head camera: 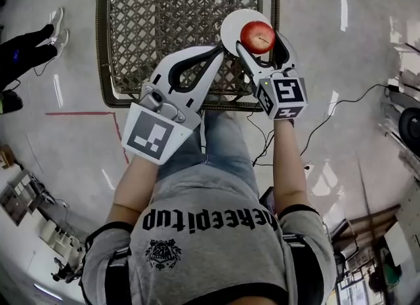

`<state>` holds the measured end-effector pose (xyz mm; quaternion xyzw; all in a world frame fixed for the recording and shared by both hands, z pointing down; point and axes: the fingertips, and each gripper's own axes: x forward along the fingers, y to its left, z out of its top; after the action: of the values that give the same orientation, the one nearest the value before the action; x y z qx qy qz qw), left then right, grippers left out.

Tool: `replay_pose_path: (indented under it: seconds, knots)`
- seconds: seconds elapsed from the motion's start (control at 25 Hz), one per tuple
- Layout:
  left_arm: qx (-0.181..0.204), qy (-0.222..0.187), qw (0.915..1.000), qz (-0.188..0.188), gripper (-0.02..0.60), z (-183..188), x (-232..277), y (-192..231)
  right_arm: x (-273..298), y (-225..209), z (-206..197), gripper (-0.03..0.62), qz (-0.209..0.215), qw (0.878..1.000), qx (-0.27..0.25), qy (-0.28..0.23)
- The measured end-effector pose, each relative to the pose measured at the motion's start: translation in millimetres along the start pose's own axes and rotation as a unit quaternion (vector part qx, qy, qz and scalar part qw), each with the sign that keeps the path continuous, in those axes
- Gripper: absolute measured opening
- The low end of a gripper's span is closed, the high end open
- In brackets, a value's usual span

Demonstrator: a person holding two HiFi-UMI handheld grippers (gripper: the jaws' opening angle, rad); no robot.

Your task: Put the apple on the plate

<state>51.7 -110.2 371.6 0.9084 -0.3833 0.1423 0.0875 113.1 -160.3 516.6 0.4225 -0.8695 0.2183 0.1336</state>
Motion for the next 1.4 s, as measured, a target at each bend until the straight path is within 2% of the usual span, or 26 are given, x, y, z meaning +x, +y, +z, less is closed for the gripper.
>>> replay_pose_path:
  seconds: [0.32, 1.4]
  knots:
    - [0.003, 0.002, 1.0000, -0.005, 0.020, -3, 6, -1, 12, -9, -22, 0.388, -0.002, 1.000, 0.017, 0.024]
    - [-0.008, 0.010, 0.9999, -0.003, 0.020, -23, 9, 26, 45, -14, -66, 0.388, -0.020, 0.996, 0.013, 0.090]
